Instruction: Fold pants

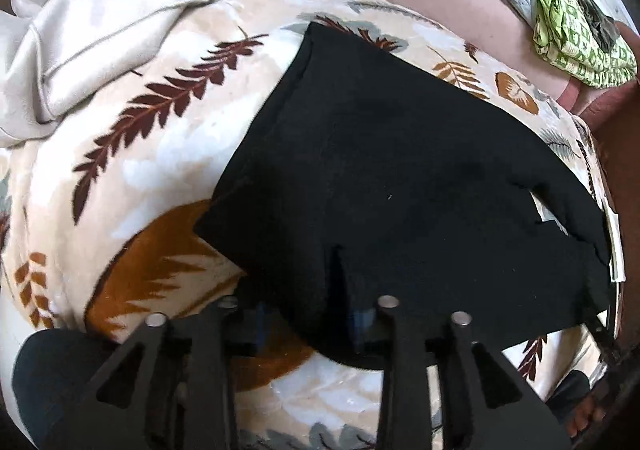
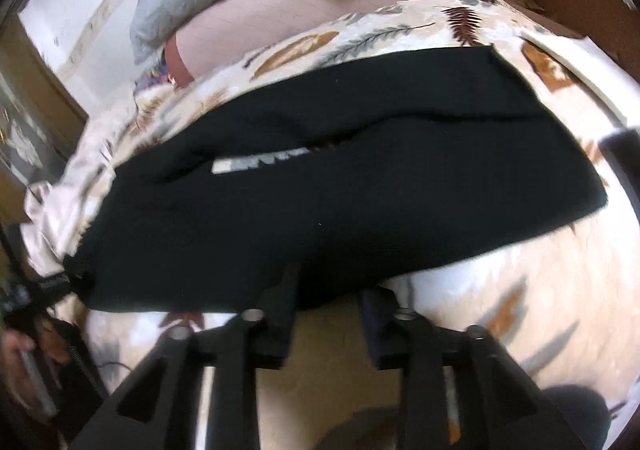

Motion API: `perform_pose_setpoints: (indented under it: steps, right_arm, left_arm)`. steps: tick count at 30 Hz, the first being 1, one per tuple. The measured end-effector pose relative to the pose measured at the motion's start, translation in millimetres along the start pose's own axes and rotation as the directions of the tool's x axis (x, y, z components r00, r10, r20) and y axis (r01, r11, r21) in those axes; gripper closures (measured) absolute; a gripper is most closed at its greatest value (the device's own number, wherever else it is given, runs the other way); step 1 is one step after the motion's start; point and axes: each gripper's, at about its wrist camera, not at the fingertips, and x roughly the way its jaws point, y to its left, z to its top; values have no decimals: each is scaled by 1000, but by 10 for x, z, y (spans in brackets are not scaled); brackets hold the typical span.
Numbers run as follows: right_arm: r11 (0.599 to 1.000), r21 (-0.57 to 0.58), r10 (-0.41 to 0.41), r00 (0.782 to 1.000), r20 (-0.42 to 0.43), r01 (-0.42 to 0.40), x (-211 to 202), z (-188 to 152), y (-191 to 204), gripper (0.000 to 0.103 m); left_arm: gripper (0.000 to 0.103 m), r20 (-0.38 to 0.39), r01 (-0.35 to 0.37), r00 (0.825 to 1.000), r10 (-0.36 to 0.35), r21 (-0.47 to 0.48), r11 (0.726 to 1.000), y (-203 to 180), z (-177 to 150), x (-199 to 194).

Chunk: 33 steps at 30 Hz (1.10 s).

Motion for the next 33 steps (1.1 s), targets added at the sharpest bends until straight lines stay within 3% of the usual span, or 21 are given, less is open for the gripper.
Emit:
perform_pose_setpoints:
  steps: [1, 4, 8, 14, 18, 20, 26, 31, 33]
  right_arm:
    - [1000, -13, -17, 1000, 12, 18, -68, 9, -17, 54]
    - [994, -81, -74, 996, 47, 78, -287, 58, -69, 51]
    - [983, -147, -98, 991, 90, 111, -461, 230, -132, 42]
    - [962, -261, -46, 993, 111, 74, -267, 665, -35, 36]
    - [886, -454, -64, 994, 84, 96, 112, 1011, 199, 33]
    - [862, -498, -67, 995, 73, 95, 265, 1154, 277, 33]
    - [825, -564, -37, 999, 25, 45, 642, 1543, 338, 26]
    - [771, -636, -42, 996, -83, -21, 982, 1787, 358, 24]
    - [748, -661, -43, 990, -133, -56, 1112, 1831, 365, 24]
  left_arm:
    - [54, 6, -12, 1000, 12, 5, 1000, 6, 1, -34]
    - [47, 41, -17, 999, 16, 15, 1000, 59, 29, -189]
    - [25, 98, -4, 995, -1, 52, 999, 65, 136, -380]
    - [20, 131, 44, 989, -69, 189, 981, -245, 483, -366]
    - [20, 113, 59, 989, -98, 306, 950, -476, 780, -123]
    - [20, 88, 86, 988, -125, 350, 933, -560, 941, 9]
    - [20, 3, 131, 988, -155, 518, 845, -833, 1440, 430]
    - [20, -56, 157, 985, -161, 672, 724, -1041, 1695, 717]
    - [20, -71, 160, 985, -159, 733, 662, -1118, 1748, 800]
